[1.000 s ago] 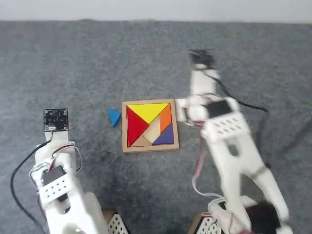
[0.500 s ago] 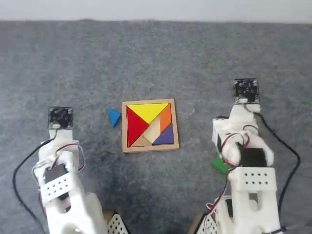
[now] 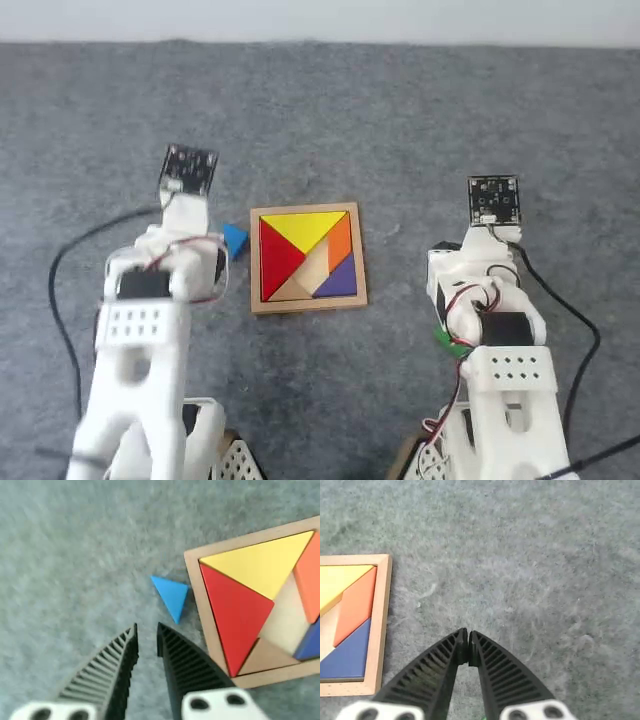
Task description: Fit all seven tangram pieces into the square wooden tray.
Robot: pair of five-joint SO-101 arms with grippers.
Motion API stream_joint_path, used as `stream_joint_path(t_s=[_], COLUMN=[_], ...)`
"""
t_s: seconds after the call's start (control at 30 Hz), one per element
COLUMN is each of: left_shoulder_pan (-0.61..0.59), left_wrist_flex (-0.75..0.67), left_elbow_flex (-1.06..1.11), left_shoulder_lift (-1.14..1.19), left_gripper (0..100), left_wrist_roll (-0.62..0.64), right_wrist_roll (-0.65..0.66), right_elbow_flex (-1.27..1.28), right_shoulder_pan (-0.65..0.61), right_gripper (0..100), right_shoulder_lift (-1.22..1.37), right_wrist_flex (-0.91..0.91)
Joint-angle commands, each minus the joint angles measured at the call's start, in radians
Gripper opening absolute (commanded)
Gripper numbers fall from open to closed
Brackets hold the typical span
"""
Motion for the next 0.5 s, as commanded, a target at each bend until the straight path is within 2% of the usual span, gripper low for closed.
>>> stream_joint_path(t_s=[0.0,0.13,0.23,0.37,0.47], left_shoulder_pan=[0.009,0.034,0.032,0.031,0.014], left_wrist_flex=[0.066,0.155,0.226,0.316,0.344], left_elbow_flex=[-0.232,-0.403,-0.539,-0.687,-0.739], left_shoulder_lift=[0.371,0.651,0.818,0.951,0.973], left_gripper=[8,8,8,9,14], left_wrist_roll=[0.068,0.084,0.153,0.178,0.219], right_wrist_roll=[0.012,0.060,0.060,0.060,0.060], right_elbow_flex=[-0.011,-0.009,-0.009,-0.009,-0.006], right_shoulder_pan=[0.018,0.018,0.018,0.018,0.018], right_gripper=[0.8,0.8,0.7,0.7,0.7], right_shoulder_lift=[0.005,0.005,0.005,0.005,0.005], right_wrist_flex=[-0.015,-0.013,-0.013,-0.013,-0.013])
